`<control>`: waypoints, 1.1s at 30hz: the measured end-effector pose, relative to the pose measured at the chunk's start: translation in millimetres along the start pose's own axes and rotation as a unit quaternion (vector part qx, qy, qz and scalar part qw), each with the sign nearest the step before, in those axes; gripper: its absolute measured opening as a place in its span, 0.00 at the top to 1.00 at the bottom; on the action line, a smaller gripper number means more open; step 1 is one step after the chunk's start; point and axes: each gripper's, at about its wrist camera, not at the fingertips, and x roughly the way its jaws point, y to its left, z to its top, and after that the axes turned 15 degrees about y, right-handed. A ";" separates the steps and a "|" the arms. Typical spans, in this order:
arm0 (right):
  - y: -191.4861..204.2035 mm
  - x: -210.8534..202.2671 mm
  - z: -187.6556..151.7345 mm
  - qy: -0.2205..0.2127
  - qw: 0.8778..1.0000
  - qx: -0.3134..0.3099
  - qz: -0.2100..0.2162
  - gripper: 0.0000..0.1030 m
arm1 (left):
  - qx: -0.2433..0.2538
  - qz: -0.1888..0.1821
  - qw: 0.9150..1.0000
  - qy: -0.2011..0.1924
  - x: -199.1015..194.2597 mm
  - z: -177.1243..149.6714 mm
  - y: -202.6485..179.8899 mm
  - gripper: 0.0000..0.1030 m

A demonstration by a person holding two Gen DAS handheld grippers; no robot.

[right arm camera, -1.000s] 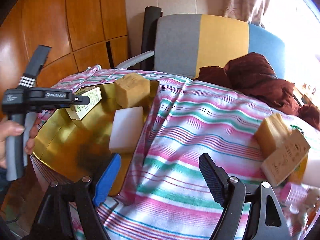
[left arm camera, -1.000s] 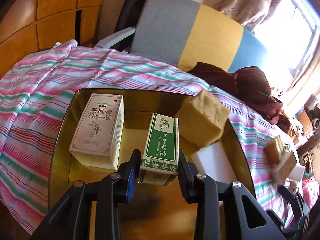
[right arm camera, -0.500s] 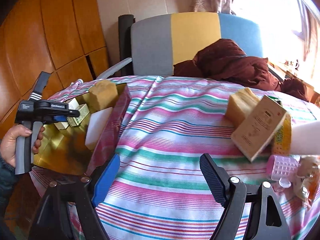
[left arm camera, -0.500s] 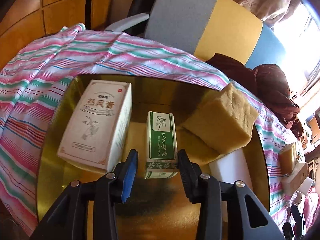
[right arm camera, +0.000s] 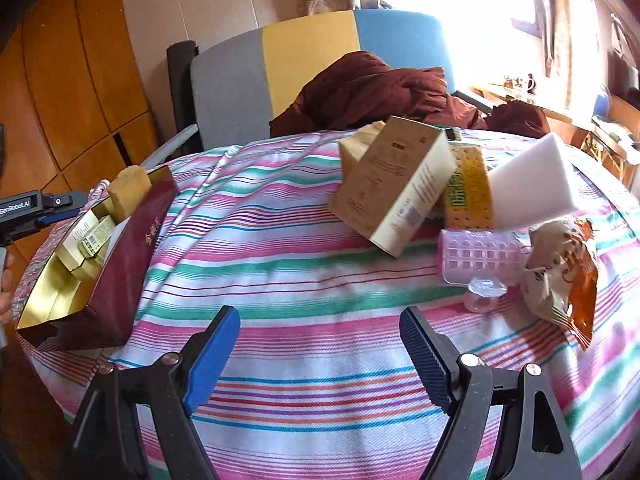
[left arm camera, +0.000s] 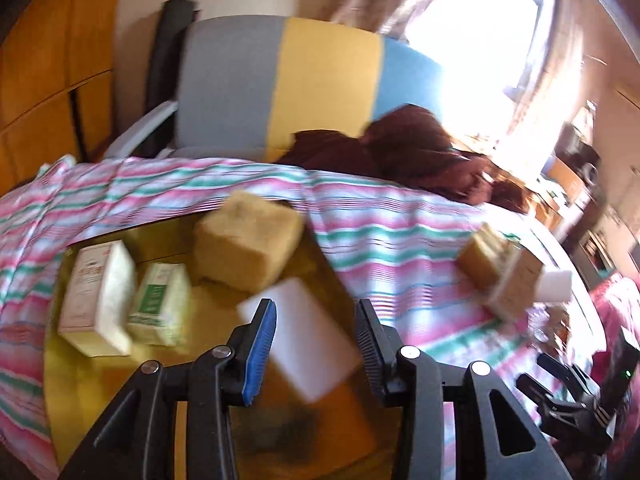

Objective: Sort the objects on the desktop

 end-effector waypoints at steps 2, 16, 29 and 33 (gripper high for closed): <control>-8.5 -3.5 -4.6 -0.005 1.000 0.008 -0.009 0.19 | 0.027 -0.015 1.000 0.002 3.6 0.4 -25.5 0.59; -60.7 -19.7 -26.5 -0.058 0.996 0.058 -0.030 0.17 | 0.197 -0.058 0.978 0.042 68.2 13.5 -178.3 0.44; -73.8 1.2 -31.9 -0.068 0.995 0.078 -0.004 0.13 | 0.246 -0.068 0.965 0.061 110.5 20.3 -227.4 0.44; -75.4 4.8 -32.1 -0.068 0.994 0.081 0.003 0.13 | 0.248 -0.078 0.964 0.058 116.0 25.5 -228.8 0.43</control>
